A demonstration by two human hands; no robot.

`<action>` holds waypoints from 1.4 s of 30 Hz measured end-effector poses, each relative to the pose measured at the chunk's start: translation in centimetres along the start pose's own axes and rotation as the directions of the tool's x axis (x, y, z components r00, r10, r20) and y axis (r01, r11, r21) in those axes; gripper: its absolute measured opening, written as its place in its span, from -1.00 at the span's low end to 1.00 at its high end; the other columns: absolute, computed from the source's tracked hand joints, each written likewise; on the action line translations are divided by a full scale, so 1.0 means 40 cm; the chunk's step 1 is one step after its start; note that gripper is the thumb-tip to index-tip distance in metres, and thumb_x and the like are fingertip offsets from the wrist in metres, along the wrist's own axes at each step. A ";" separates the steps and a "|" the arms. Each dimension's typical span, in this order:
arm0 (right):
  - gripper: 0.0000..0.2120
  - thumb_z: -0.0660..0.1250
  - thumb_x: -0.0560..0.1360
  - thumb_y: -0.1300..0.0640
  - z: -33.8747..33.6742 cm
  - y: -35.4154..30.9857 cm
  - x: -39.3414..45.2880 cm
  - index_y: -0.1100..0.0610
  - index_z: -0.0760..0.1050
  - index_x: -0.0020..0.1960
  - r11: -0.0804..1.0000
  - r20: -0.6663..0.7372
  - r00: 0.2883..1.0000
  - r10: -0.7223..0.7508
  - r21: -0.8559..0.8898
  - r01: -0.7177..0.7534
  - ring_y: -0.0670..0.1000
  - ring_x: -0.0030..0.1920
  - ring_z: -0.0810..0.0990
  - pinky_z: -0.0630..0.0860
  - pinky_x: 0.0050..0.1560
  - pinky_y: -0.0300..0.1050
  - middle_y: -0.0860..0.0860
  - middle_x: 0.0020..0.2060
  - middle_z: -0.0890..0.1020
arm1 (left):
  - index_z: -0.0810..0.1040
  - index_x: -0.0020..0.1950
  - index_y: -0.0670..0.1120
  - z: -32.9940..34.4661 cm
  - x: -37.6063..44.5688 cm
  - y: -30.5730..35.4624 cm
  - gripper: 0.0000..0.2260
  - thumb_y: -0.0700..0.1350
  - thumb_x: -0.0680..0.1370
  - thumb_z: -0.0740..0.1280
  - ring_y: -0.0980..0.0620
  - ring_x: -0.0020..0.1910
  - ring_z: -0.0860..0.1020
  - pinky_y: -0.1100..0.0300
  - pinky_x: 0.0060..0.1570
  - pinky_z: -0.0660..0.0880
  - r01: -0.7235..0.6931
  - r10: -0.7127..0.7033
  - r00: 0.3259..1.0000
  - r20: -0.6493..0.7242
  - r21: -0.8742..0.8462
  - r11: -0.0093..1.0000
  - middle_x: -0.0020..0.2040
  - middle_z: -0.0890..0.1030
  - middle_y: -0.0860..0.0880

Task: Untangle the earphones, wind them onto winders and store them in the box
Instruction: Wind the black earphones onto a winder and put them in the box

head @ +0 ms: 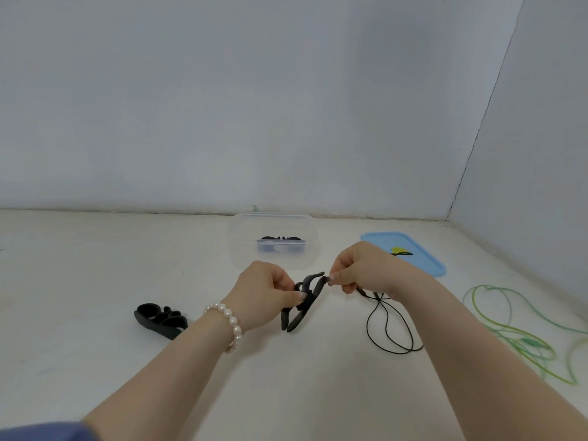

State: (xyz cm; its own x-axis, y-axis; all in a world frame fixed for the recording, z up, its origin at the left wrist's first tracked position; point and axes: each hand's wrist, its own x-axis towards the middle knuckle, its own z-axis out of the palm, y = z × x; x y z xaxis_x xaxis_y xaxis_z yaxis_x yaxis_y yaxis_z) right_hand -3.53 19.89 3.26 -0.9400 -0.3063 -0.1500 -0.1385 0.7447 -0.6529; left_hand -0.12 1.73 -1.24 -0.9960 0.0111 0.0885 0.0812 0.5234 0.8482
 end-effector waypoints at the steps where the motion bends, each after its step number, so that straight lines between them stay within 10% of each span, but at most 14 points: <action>1: -0.94 0.35 0.48 0.18 0.001 -0.002 0.001 0.16 0.56 -0.15 1.000 -0.013 1.000 0.002 -0.023 -0.002 -0.15 -0.44 0.43 0.28 -0.42 -0.31 -0.02 -0.42 0.55 | 0.59 -0.19 -0.27 -0.001 0.000 0.001 -0.84 -0.19 0.38 0.47 0.01 -0.32 0.55 0.05 -0.11 0.54 0.001 0.000 1.000 0.015 -0.025 1.000 -0.29 0.60 -0.14; 9: -0.90 0.32 0.51 0.15 0.004 0.004 0.005 0.14 0.52 -0.17 1.000 -0.057 0.998 -0.003 0.012 0.004 -0.11 -0.32 0.48 0.30 -0.36 -0.30 -0.02 -0.36 0.54 | 0.60 -0.24 -0.23 0.002 -0.006 0.011 -0.93 -0.25 0.38 0.46 0.14 -0.43 0.53 0.34 -0.33 0.47 -0.003 0.013 0.995 0.097 -0.107 0.994 -0.35 0.58 -0.11; 16: -0.89 0.38 0.46 0.11 0.000 -0.029 -0.019 0.14 0.55 -0.19 0.986 -0.016 0.999 -0.052 0.159 0.054 -0.10 -0.36 0.46 0.37 -0.28 -0.27 -0.01 -0.41 0.51 | 0.56 -0.27 -0.19 0.005 0.014 -0.010 -0.86 -0.15 0.40 0.45 -0.04 -0.28 0.53 0.00 -0.07 0.53 0.022 -0.022 0.996 -0.090 0.002 1.000 -0.32 0.58 -0.09; 21: -0.94 0.37 0.47 0.16 0.029 -0.056 -0.030 0.14 0.61 -0.15 0.958 0.182 0.971 -0.152 0.270 0.099 -0.07 -0.33 0.54 0.47 -0.11 -0.15 0.00 -0.42 0.56 | 0.53 -0.25 -0.19 0.004 0.010 0.002 -0.86 -0.17 0.46 0.40 0.00 -0.34 0.51 0.31 -0.41 0.41 0.030 -0.121 0.971 -0.208 -0.396 0.918 -0.33 0.55 -0.11; 28: -0.84 0.29 0.53 0.08 0.051 -0.035 -0.029 0.08 0.64 -0.08 0.958 0.473 0.862 -0.183 0.282 0.048 0.01 -0.23 0.60 0.51 0.01 -0.05 0.00 -0.41 0.59 | 0.54 -0.26 -0.17 -0.005 -0.010 0.031 -0.87 -0.19 0.49 0.33 0.09 -0.45 0.47 0.21 -0.31 0.32 0.063 -0.130 0.991 -0.026 -0.771 0.634 -0.39 0.58 -0.06; 35: -0.94 0.44 0.40 0.10 0.024 0.015 0.000 0.02 0.68 -0.25 0.990 0.286 0.955 -0.076 0.134 0.038 -0.10 -0.35 0.51 0.42 -0.05 -0.10 0.00 -0.36 0.59 | 0.59 -0.28 -0.19 -0.001 -0.027 0.032 -0.86 -0.15 0.29 0.47 -0.13 -0.19 0.46 -0.04 -0.05 0.30 0.090 0.038 0.981 0.188 -0.628 0.773 -0.30 0.61 -0.15; 42: -0.94 0.52 0.29 0.16 -0.009 0.031 -0.001 0.07 0.66 -0.34 1.000 0.166 0.986 -0.007 -0.012 0.009 -0.06 -0.38 0.40 0.32 -0.21 -0.20 0.05 -0.43 0.54 | 0.59 -0.32 -0.13 0.008 -0.026 0.018 -0.89 -0.27 0.39 0.44 0.13 -0.44 0.53 0.34 -0.37 0.36 0.064 0.015 0.956 0.293 -0.260 0.964 -0.46 0.60 0.00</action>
State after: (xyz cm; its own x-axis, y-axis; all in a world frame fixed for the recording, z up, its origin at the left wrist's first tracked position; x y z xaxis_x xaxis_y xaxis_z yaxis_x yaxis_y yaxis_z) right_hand -3.79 21.03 2.70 -0.8741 -0.4056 -0.2672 -0.1504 0.7491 -0.6452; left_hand 0.98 2.38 -0.89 -0.9617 0.2686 -0.0556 0.0238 0.2836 0.9586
